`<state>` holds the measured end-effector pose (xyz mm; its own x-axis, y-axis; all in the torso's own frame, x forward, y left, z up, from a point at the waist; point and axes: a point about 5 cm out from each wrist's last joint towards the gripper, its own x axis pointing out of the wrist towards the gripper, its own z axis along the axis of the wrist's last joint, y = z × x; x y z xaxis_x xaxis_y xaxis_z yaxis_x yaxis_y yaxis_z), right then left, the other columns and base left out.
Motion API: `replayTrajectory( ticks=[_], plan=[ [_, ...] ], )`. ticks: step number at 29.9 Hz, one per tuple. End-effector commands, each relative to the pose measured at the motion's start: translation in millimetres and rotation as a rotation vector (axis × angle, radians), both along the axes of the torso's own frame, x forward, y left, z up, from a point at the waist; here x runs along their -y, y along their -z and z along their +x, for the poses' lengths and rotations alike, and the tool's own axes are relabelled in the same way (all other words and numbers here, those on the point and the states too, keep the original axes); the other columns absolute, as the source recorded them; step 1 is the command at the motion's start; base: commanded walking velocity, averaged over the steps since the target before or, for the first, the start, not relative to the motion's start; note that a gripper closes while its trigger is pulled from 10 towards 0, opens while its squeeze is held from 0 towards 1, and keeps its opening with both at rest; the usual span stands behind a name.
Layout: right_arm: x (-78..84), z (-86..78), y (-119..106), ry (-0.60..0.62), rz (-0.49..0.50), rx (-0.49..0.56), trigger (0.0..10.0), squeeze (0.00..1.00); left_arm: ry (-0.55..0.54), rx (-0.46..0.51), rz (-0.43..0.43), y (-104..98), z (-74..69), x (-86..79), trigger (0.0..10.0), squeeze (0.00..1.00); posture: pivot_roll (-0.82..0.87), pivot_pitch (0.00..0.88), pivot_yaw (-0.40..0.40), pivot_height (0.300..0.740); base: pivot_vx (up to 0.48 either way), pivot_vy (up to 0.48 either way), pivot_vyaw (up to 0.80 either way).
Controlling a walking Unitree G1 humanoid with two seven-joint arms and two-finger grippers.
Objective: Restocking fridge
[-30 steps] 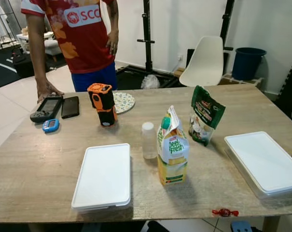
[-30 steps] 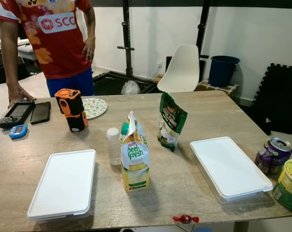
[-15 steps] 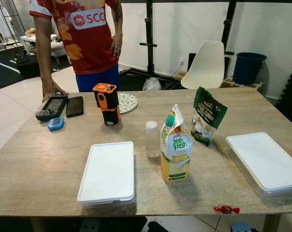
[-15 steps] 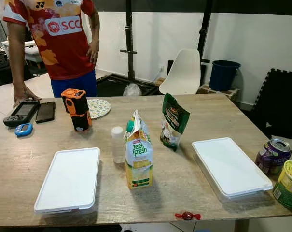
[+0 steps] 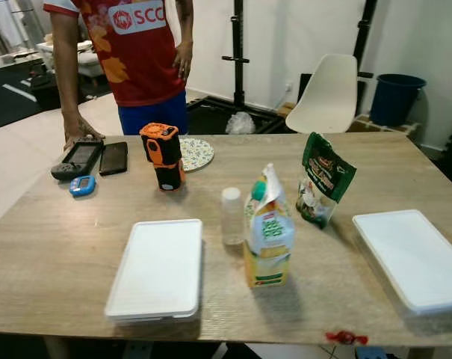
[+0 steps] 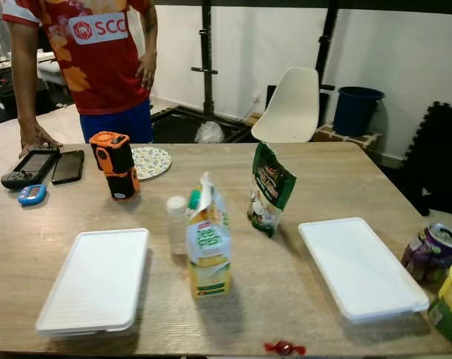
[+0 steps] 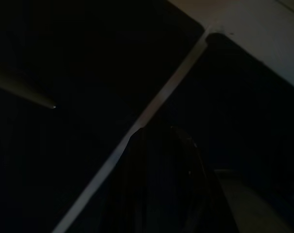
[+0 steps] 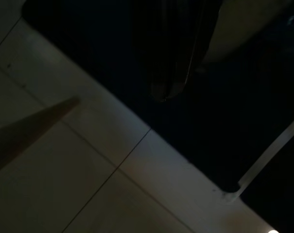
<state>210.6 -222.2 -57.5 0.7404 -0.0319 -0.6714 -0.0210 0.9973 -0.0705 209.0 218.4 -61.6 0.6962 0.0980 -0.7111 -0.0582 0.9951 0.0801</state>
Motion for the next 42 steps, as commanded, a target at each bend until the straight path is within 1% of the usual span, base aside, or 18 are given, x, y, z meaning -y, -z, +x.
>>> replayTrajectory(
  ticks=[1, 11, 25, 26, 27, 30, 33, 34, 35, 37, 38, 39, 42],
  plan=[
    [4.4, -9.6, 5, 0.011, -0.009, -0.039, 10.0, 0.00, 0.009, -0.001, -0.013, 1, -0.9, 4.5, 10.0, 0.00, -0.08, 0.120, 0.049, 0.740, 0.000, -0.480, 0.00],
    [5.7, -11.6, 6, 0.014, -0.011, -0.045, 10.0, 0.00, 0.019, -0.003, -0.014, 1, -0.5, 5.7, 10.0, 0.00, -0.08, 0.119, 0.047, 0.740, 0.000, -0.480, 0.00],
    [6.6, -15.1, 8, 0.009, -0.016, -0.055, 10.0, 0.00, 0.010, -0.015, -0.018, 5, -6.3, 6.5, 10.0, 0.00, -0.08, 0.118, 0.041, 0.740, 0.000, 0.000, 0.00],
    [6.7, -15.4, 8, 0.006, -0.016, -0.056, 10.0, 0.00, -0.001, -0.032, -0.018, 7, -10.5, 4.4, 10.0, 0.00, -0.08, 0.119, 0.040, 0.740, 0.000, 0.000, 0.00],
    [6.7, -15.4, 8, 0.006, -0.016, -0.056, 10.0, 0.00, -0.001, -0.032, -0.018, 7, -10.5, 4.4, 10.0, 0.00, -0.08, 0.119, 0.040, 0.740, 0.000, 0.000, 0.00],
    [6.9, -15.7, 8, -0.015, -0.025, -0.063, 10.0, 0.00, -0.012, -0.050, -0.017, 10, -17.2, 1.3, 10.0, 0.00, -0.08, 0.119, 0.038, 0.740, 0.000, 0.000, 0.00],
    [10.7, -18.1, 9, -0.062, -0.072, -0.104, 10.0, 0.00, -0.023, -0.066, -0.015, 13, -23.6, -1.8, 10.0, 0.00, -0.07, 0.121, 0.035, 0.740, 0.000, 0.000, 0.00],
    [10.7, -18.1, 9, -0.062, -0.072, -0.104, 10.0, 0.00, -0.023, -0.066, -0.015, 13, -23.6, -1.8, 10.0, 0.00, -0.07, 0.121, 0.035, 0.740, 0.000, 0.000, 0.00],
    [15.4, -20.8, 9, -0.071, -0.087, -0.117, 10.0, 0.00, -0.030, -0.070, -0.014, 13, -26.5, -3.5, 10.0, 0.00, -0.07, 0.121, 0.035, 0.740, 0.000, 0.000, 0.00],
    [17.9, -22.0, 9, -0.074, -0.093, -0.119, 10.0, 0.00, -0.032, -0.071, -0.013, 14, -27.6, -4.1, 10.0, 0.00, -0.07, 0.121, 0.035, 0.740, 0.000, 0.000, 0.00],
    [25.8, -23.9, 8, -0.071, -0.102, -0.118, 10.0, 0.00, -0.037, -0.073, -0.014, 15, -29.9, -5.7, 10.0, 0.00, -0.07, 0.121, 0.035, 0.740, 0.000, 0.000, 0.00],
    [25.8, -23.9, 8, -0.071, -0.102, -0.118, 10.0, 0.00, -0.037, -0.073, -0.014, 15, -29.9, -5.7, 10.0, 0.00, -0.07, 0.121, 0.035, 0.740, 0.000, 0.000, 0.00],
    [49.5, -28.3, 1, -0.041, -0.129, -0.113, 10.0, 0.00, -0.048, -0.099, -0.011, 18, -39.2, -10.7, 10.0, 0.00, -0.08, 0.122, 0.036, 0.740, 0.000, 0.000, 0.00]
  ],
)
